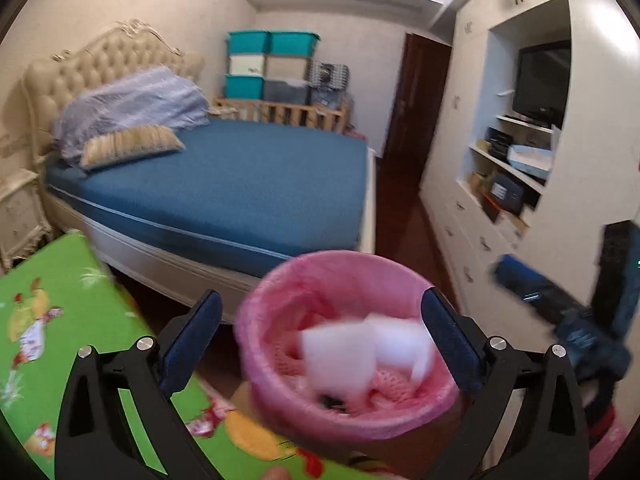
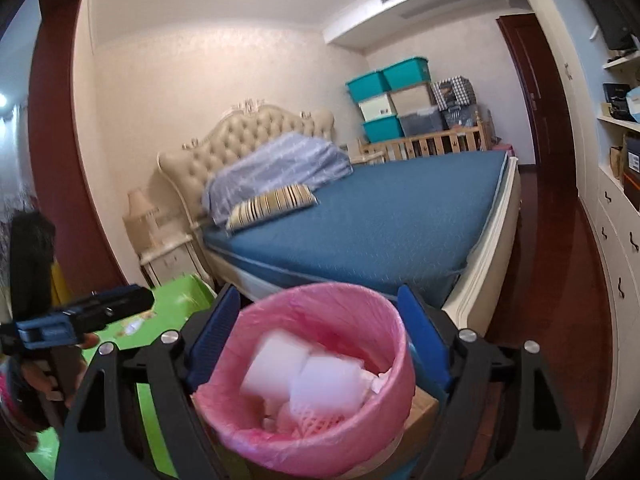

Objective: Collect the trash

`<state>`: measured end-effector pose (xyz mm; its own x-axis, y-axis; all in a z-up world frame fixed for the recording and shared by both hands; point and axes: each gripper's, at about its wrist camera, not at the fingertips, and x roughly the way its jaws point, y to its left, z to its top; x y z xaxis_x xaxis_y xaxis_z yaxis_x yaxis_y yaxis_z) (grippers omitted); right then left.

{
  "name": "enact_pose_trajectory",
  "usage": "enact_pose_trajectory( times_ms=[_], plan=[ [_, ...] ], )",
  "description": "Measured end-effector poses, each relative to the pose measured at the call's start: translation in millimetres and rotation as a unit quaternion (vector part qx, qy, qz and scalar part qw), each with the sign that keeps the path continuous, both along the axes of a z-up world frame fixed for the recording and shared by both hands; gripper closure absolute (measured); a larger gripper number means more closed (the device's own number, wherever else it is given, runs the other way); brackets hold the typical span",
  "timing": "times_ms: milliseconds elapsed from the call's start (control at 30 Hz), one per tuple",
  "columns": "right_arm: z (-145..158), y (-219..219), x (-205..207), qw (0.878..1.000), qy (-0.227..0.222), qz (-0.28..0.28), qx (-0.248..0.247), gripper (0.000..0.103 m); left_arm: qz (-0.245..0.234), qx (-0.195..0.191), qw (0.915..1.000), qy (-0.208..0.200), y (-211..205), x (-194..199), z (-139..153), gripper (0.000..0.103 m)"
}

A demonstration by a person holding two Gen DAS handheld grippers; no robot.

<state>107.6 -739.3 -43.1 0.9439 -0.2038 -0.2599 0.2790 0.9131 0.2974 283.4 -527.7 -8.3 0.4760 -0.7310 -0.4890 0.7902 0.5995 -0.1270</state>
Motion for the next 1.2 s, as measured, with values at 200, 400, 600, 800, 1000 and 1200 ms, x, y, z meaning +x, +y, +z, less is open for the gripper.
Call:
enact_pose_trajectory(
  times_ms=[200,400,600,800,1000,1200],
  plan=[
    [17,33,-72,0.999,-0.017,-0.016,-0.029,0.024,0.041,-0.003,0.9978,-0.051,57,-35,12,0.006],
    [12,92,-117,0.993,0.030,-0.049,-0.099,0.011,0.073,-0.020,0.9911,-0.109,104,-91,23,0.006],
    [7,131,-128,0.984,0.069,-0.074,-0.146,0.005,0.088,-0.014,0.9899,-0.110,131,-129,22,0.006],
    [5,162,-108,0.979,0.094,-0.053,-0.172,0.005,0.097,-0.003,0.9892,-0.110,152,-146,11,0.006],
    [9,160,-105,0.982,0.094,-0.054,-0.156,0.005,0.082,0.008,0.9899,-0.115,152,-157,0,0.006],
    [14,162,-107,0.983,0.092,-0.046,-0.155,0.005,0.077,0.012,0.9908,-0.111,148,-159,-6,0.006]
  ],
)
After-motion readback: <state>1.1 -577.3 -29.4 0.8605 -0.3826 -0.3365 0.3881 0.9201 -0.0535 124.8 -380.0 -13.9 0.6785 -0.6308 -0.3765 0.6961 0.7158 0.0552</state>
